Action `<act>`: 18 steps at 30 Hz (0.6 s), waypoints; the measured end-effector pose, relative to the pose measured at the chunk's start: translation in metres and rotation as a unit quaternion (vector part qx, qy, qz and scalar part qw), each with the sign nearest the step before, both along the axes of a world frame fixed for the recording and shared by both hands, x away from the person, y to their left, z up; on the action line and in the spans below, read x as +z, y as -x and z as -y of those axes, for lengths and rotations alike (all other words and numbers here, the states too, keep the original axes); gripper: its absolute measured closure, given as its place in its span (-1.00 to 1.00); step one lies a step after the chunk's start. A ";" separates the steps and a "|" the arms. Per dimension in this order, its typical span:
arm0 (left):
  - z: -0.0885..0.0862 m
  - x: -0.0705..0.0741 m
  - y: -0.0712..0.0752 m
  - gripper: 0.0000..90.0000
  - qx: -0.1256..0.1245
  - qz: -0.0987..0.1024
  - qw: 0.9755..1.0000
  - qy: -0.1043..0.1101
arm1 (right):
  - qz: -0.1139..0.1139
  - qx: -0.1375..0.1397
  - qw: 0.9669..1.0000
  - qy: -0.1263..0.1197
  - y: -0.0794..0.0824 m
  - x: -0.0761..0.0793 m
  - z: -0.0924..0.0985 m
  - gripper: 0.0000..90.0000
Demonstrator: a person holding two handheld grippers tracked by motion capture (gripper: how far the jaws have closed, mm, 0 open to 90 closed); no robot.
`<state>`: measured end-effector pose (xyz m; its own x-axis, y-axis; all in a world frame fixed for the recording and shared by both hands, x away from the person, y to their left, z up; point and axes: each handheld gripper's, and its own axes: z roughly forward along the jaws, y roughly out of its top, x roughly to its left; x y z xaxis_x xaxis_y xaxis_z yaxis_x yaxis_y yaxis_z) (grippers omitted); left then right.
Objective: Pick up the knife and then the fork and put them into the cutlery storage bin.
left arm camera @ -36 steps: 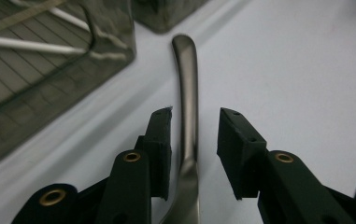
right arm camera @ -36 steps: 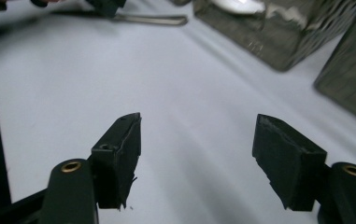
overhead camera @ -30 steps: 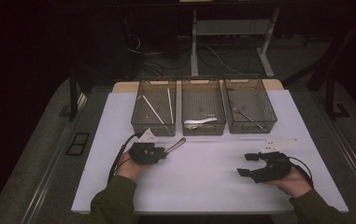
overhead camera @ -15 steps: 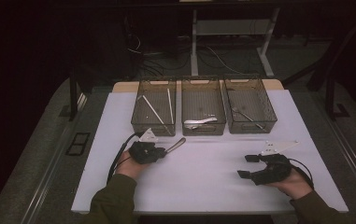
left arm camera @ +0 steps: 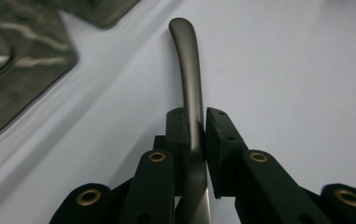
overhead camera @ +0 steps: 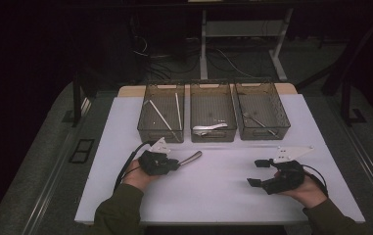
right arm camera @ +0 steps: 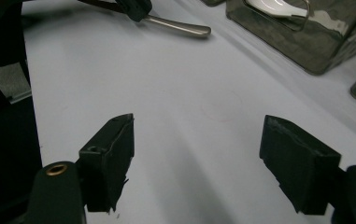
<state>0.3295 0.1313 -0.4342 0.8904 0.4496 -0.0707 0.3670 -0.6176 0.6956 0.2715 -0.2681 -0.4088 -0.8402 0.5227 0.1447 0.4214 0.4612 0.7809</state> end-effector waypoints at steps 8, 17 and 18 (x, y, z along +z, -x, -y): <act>0.020 0.009 0.015 0.76 -0.051 0.002 0.999 0.014 | 0.012 0.039 0.999 0.012 -0.005 0.011 -0.016 -0.47; 0.050 0.014 0.034 0.76 -0.120 -0.003 0.993 0.023 | 0.009 0.095 0.995 0.036 -0.011 0.016 -0.047 -0.40; 0.053 0.015 0.036 0.76 -0.130 -0.001 0.991 0.024 | 0.008 0.105 0.994 0.040 -0.011 0.016 -0.051 -0.37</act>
